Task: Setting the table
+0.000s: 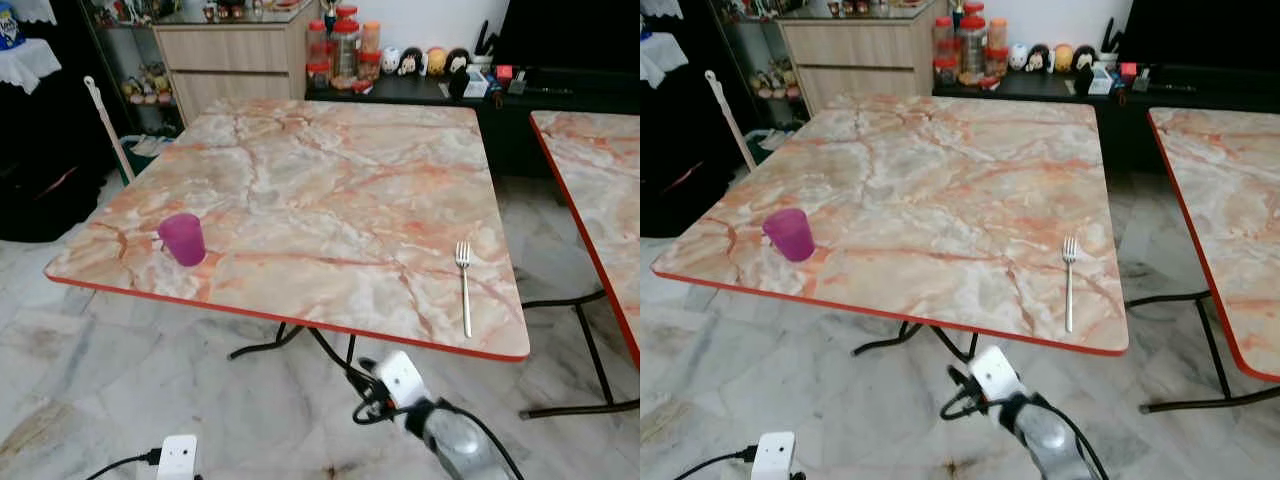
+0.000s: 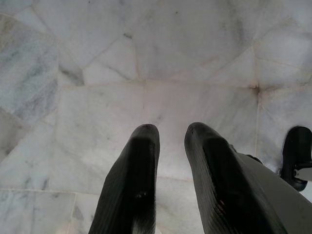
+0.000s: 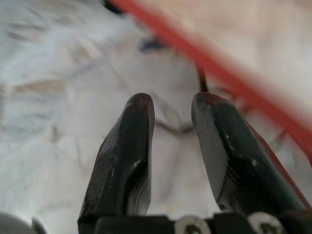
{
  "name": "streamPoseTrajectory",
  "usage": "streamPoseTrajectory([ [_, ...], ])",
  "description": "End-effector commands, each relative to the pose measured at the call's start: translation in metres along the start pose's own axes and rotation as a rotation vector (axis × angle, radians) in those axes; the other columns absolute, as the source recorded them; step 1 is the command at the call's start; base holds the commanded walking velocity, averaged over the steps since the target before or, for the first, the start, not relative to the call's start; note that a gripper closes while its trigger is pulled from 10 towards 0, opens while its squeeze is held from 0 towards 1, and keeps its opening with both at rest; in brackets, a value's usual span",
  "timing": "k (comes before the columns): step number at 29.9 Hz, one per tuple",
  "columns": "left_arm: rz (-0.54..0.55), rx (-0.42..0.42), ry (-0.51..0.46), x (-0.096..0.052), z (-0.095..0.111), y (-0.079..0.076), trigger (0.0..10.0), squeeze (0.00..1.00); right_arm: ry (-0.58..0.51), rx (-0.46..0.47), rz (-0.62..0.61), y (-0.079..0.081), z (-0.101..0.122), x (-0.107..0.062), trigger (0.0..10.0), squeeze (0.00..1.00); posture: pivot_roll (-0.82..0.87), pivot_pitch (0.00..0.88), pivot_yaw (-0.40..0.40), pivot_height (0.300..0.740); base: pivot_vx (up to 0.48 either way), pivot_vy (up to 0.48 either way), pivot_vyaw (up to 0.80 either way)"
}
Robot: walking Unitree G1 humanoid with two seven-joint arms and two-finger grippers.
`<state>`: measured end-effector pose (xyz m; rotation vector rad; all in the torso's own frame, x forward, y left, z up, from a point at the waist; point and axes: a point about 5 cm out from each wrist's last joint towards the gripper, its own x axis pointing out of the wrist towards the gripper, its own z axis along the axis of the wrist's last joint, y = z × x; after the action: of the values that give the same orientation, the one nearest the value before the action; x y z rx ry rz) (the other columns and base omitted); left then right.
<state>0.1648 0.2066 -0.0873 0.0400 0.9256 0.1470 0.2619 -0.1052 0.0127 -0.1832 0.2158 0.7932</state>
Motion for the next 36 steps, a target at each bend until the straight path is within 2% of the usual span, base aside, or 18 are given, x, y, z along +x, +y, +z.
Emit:
streamPoseTrajectory([
  [1,0.007,0.004,0.009,0.0,0.0,-0.001,10.0,0.0,-0.059,-0.032,0.025,-0.001,0.018,0.009,10.0,0.0,-0.03,0.0,0.035,0.732,0.0,0.0,0.0],
  [4,0.011,-0.001,0.003,0.001,0.002,-0.001,10.0,0.0,-0.171,-0.031,-0.026,-0.011,0.048,0.019,10.0,0.0,-0.02,0.0,0.033,0.732,0.0,0.0,0.0],
  [6,0.016,-0.008,-0.005,0.001,0.004,0.0,10.0,0.0,-0.276,0.002,-0.108,-0.024,0.075,0.025,10.0,0.0,-0.02,0.0,0.032,0.732,0.0,0.0,0.0],
  [7,0.017,-0.009,-0.007,0.001,0.005,0.0,10.0,0.0,-0.318,-0.004,-0.195,-0.035,0.087,0.025,10.0,0.0,-0.02,0.0,0.032,0.732,0.0,0.0,0.0],
  [8,0.017,-0.009,-0.007,0.001,0.005,0.0,10.0,0.0,-0.318,-0.004,-0.195,-0.035,0.087,0.025,10.0,0.0,-0.02,0.0,0.032,0.732,0.0,0.0,0.0],
  [9,0.018,-0.009,-0.008,0.002,0.005,0.0,10.0,0.0,-0.343,-0.006,-0.251,-0.042,0.094,0.024,10.0,0.0,-0.02,0.0,0.032,0.732,0.0,0.0,0.0],
  [10,0.017,-0.009,-0.009,0.002,0.005,0.0,10.0,0.0,-0.365,0.014,-0.418,-0.063,0.103,0.018,10.0,0.0,-0.02,0.0,0.034,0.732,0.0,0.0,0.0],
  [11,0.017,-0.009,-0.009,0.002,0.005,0.0,10.0,0.0,-0.365,0.014,-0.418,-0.063,0.103,0.018,10.0,0.0,-0.02,0.0,0.034,0.732,0.0,0.0,0.0],
  [12,0.017,-0.009,-0.009,0.002,0.005,0.0,10.0,0.0,-0.351,0.007,-0.487,-0.072,0.103,0.015,10.0,0.0,-0.03,0.0,0.034,0.732,0.0,0.0,0.0],
  [14,0.013,-0.008,-0.01,0.002,0.006,-0.001,10.0,0.0,-0.254,-0.019,-0.616,-0.09,0.094,0.007,10.0,0.0,-0.03,0.0,0.034,0.732,0.0,0.0,0.0],
  [16,0.008,-0.008,-0.012,0.002,0.006,-0.002,10.0,0.0,-0.194,0.006,-0.717,-0.104,0.083,-0.003,10.0,0.0,-0.03,0.0,0.032,0.732,0.0,0.0,0.0],
  [18,0.008,-0.008,-0.012,0.002,0.006,-0.002,10.0,0.0,-0.194,0.006,-0.717,-0.104,0.083,-0.003,10.0,0.0,-0.03,0.0,0.032,0.732,0.0,0.0,0.0],
  [21,0.003,-0.01,-0.013,0.002,0.006,-0.003,10.0,0.0,-0.106,0.028,-0.832,-0.116,0.069,-0.015,10.0,0.0,-0.03,0.0,0.026,0.732,0.0,0.0,0.0],
  [24,0.001,-0.009,-0.012,0.001,0.005,-0.004,10.0,0.0,-0.105,0.036,-0.872,-0.118,0.07,-0.019,10.0,0.0,-0.03,0.0,0.025,0.732,0.0,0.0,0.0],
  [33,-0.008,-0.005,-0.014,0.002,0.007,-0.006,10.0,0.0,-0.109,0.025,-0.864,-0.113,0.075,-0.008,10.0,0.0,-0.03,0.0,0.02,0.732,0.0,0.0,-0.75],
  [36,-0.005,-0.012,-0.021,0.002,0.009,-0.007,10.0,0.0,-0.139,0.009,-0.853,-0.11,0.08,-0.005,10.0,0.0,-0.02,0.0,0.016,0.732,0.0,0.0,0.0],
])
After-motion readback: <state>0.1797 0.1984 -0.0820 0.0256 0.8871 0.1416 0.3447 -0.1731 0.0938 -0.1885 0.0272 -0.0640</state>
